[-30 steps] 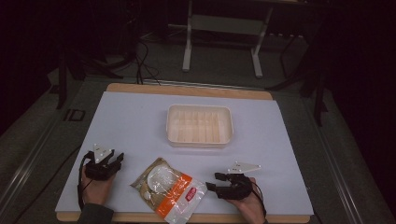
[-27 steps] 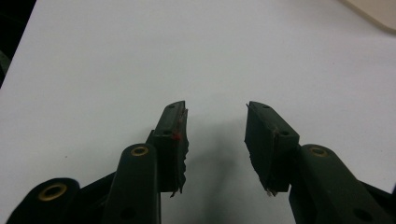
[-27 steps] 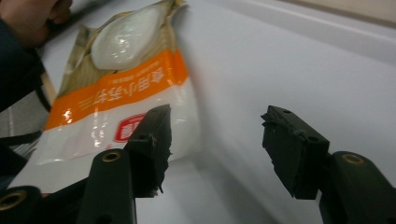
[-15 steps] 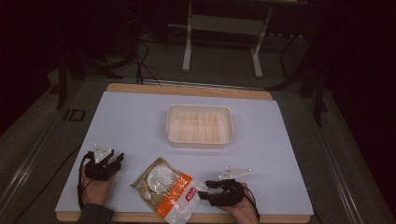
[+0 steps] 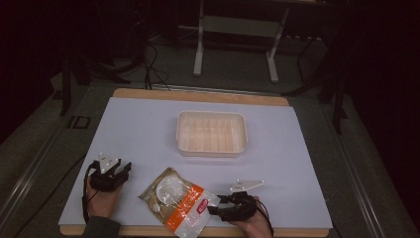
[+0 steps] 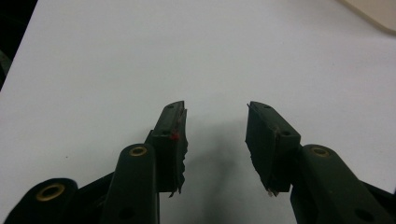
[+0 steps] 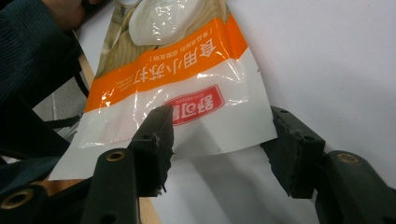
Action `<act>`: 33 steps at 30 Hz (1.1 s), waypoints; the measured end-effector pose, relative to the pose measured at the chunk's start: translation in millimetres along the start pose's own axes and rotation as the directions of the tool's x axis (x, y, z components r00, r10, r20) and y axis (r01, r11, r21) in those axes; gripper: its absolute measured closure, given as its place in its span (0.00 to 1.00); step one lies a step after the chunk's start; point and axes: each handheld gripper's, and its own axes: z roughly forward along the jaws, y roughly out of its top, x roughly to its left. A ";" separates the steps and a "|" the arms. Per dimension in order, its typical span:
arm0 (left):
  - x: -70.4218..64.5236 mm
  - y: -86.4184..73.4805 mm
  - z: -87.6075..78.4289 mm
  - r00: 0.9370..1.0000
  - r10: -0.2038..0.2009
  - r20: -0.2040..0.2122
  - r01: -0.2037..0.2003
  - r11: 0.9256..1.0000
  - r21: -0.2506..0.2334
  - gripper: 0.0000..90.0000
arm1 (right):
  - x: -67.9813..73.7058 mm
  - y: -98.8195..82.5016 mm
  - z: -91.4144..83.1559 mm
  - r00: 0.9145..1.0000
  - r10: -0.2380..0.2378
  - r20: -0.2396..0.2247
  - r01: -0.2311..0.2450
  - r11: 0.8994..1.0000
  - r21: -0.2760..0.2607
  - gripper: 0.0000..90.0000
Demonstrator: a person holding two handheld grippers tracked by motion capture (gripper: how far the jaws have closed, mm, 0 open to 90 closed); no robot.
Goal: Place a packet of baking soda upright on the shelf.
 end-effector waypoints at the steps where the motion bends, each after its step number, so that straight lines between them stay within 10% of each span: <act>1: 0.0 0.0 0.0 1.000 0.000 0.000 0.000 1.000 0.000 0.64 | 0.0 0.0 0.0 1.000 0.000 0.000 0.000 1.000 0.000 0.49; 33: -1.5 0.0 0.4 1.000 0.007 -0.002 -0.007 1.000 0.001 0.63 | 23.6 3.1 36.7 0.979 0.077 -0.191 -0.077 0.997 0.009 0.54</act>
